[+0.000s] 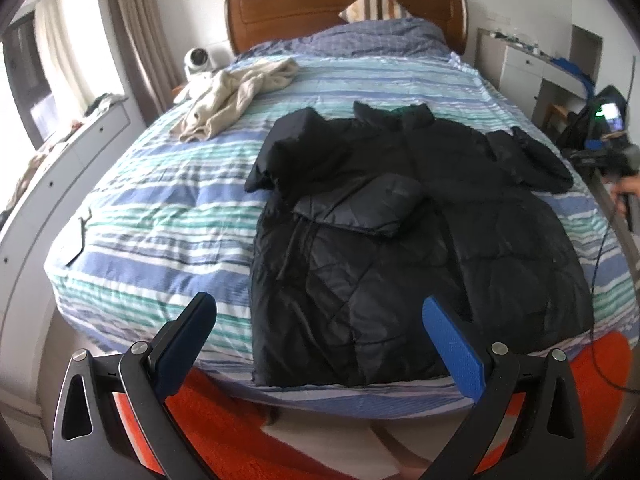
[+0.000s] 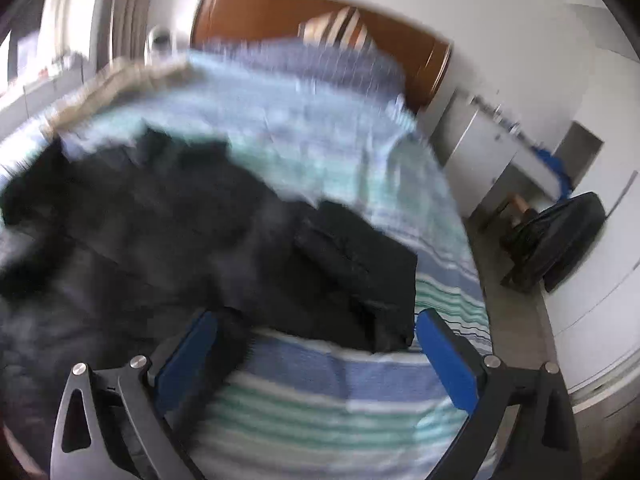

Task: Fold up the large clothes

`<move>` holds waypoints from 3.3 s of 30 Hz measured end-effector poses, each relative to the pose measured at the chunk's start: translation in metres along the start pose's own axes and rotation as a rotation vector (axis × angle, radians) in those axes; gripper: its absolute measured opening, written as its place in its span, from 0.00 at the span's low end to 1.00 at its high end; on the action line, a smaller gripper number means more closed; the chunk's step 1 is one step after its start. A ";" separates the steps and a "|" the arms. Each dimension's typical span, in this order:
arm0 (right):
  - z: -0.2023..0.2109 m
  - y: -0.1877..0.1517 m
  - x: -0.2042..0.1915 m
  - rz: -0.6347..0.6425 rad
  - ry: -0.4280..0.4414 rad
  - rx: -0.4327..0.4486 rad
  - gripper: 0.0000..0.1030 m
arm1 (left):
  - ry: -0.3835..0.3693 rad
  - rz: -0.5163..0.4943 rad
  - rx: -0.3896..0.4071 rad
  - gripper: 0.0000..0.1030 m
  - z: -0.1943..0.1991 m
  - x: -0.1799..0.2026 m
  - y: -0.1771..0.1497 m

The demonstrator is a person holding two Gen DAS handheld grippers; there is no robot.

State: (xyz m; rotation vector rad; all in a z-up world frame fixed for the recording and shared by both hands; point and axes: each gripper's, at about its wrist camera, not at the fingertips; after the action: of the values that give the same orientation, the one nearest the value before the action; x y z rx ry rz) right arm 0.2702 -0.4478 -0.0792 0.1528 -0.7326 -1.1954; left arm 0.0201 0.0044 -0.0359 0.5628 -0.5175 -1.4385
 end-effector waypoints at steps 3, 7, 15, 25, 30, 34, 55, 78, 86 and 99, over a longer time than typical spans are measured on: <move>-0.056 0.007 0.000 0.072 -0.049 -0.093 0.98 | 0.029 0.003 -0.052 1.00 -0.015 -0.001 -0.002; -0.098 0.022 -0.004 0.132 -0.176 -0.104 0.98 | 0.069 0.001 -0.100 1.00 -0.030 -0.001 -0.003; -0.068 -0.003 0.068 -0.289 -0.045 -0.006 0.12 | 0.069 -0.009 -0.147 1.00 -0.044 0.007 0.001; 0.046 -0.205 0.181 -0.969 -0.056 0.160 0.12 | -0.041 -0.050 -0.149 1.00 -0.043 0.031 0.006; -0.012 -0.310 0.173 -1.299 0.020 0.028 0.12 | -0.024 -0.091 -0.115 1.00 -0.029 0.039 0.004; -0.012 -0.346 0.141 -1.410 0.044 0.072 0.17 | 0.009 -0.068 -0.084 1.00 -0.021 0.025 0.005; -0.037 -0.333 0.169 -1.299 0.094 -0.024 0.31 | 0.013 -0.174 0.000 1.00 -0.002 0.038 0.004; 0.131 -0.266 -0.027 -0.769 0.001 0.276 0.54 | -0.266 -0.335 -0.147 0.28 -0.214 0.072 0.072; 0.145 -0.256 -0.057 -0.739 -0.009 0.311 0.54 | -0.170 0.042 0.074 0.24 -0.116 -0.095 0.129; 0.149 -0.230 -0.094 -0.661 0.048 0.289 0.54 | 0.246 0.577 -0.015 0.16 -0.184 -0.349 0.107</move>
State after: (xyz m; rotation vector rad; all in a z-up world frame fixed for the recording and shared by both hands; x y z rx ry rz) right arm -0.0154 -0.4142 -0.1162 0.7035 -0.8391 -1.6948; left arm 0.1960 0.3670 -0.1062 0.5162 -0.4258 -0.8120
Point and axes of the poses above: each gripper's, at about its wrist camera, not at the fingertips, and z roughly against the way its jaws point, x to its right, y to its top, and after that the axes turned 7 degrees about z, right-handed
